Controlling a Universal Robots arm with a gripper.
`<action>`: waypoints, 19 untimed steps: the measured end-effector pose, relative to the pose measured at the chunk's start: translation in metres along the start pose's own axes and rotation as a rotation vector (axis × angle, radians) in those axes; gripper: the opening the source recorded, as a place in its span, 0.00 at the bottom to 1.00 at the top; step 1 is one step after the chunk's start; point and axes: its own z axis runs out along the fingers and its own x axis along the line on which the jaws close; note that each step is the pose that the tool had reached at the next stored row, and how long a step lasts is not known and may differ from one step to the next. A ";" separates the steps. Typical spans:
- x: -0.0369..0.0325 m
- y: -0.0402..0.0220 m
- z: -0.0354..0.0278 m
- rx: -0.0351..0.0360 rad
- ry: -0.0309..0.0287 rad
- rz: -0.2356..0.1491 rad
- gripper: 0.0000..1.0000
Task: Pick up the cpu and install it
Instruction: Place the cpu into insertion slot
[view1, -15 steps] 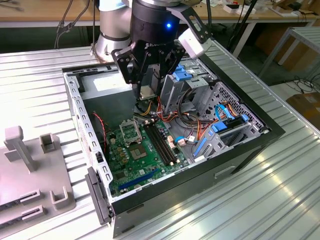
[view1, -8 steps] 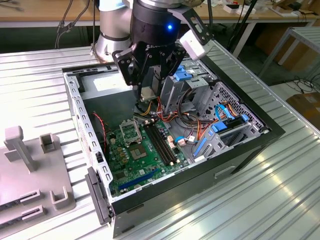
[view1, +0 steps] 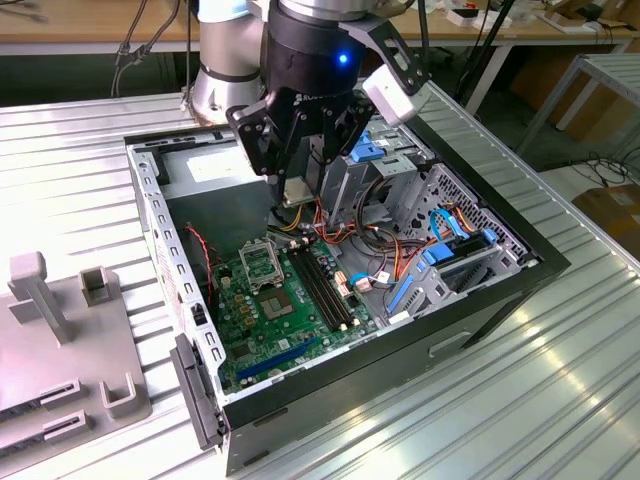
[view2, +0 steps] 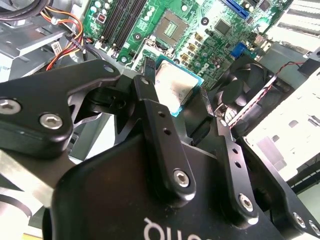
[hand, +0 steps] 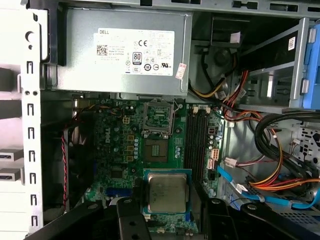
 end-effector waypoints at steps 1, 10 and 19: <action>0.0000 -0.0008 0.0002 0.0000 0.0000 0.000 0.47; 0.0003 -0.0050 0.0011 0.0000 0.0000 0.000 0.47; 0.0004 -0.0070 0.0017 0.0000 0.0000 0.000 0.47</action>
